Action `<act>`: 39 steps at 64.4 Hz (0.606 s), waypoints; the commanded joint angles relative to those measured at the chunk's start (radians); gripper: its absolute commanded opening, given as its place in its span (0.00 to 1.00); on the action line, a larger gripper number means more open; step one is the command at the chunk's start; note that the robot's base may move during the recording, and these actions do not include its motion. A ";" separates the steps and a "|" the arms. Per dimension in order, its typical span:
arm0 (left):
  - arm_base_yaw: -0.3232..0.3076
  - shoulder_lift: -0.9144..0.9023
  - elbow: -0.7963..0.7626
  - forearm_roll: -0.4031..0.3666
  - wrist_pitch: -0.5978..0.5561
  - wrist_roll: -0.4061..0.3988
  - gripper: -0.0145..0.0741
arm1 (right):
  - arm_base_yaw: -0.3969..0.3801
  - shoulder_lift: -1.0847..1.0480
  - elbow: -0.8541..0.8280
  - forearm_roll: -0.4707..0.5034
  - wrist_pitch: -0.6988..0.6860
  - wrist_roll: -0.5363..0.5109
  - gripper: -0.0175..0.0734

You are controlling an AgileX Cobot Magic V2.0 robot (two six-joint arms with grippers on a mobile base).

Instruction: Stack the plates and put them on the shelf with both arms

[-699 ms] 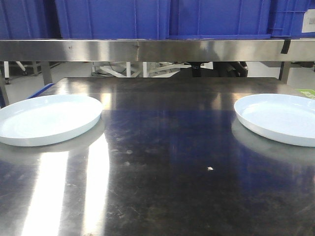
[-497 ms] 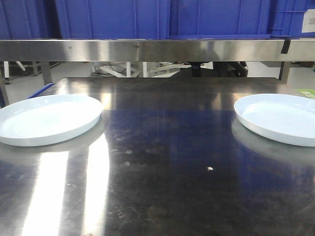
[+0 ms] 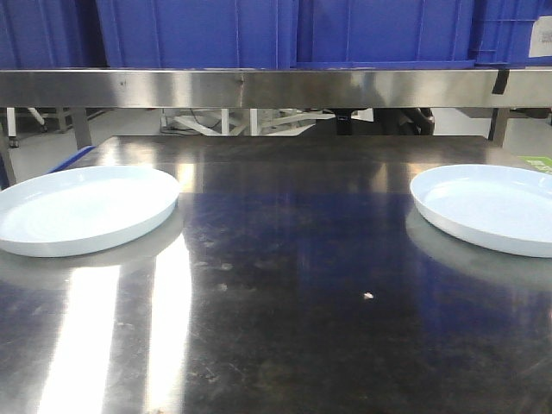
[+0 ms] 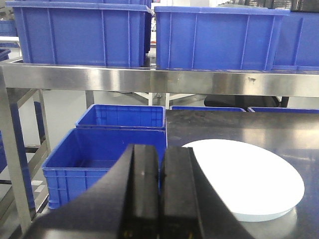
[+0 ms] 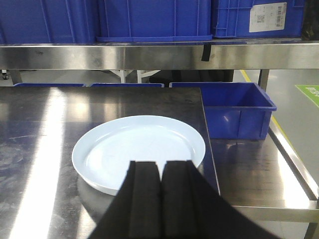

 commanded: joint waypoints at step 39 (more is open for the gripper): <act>0.000 0.010 -0.200 -0.021 0.170 0.002 0.26 | -0.001 -0.014 -0.001 -0.004 -0.084 -0.007 0.25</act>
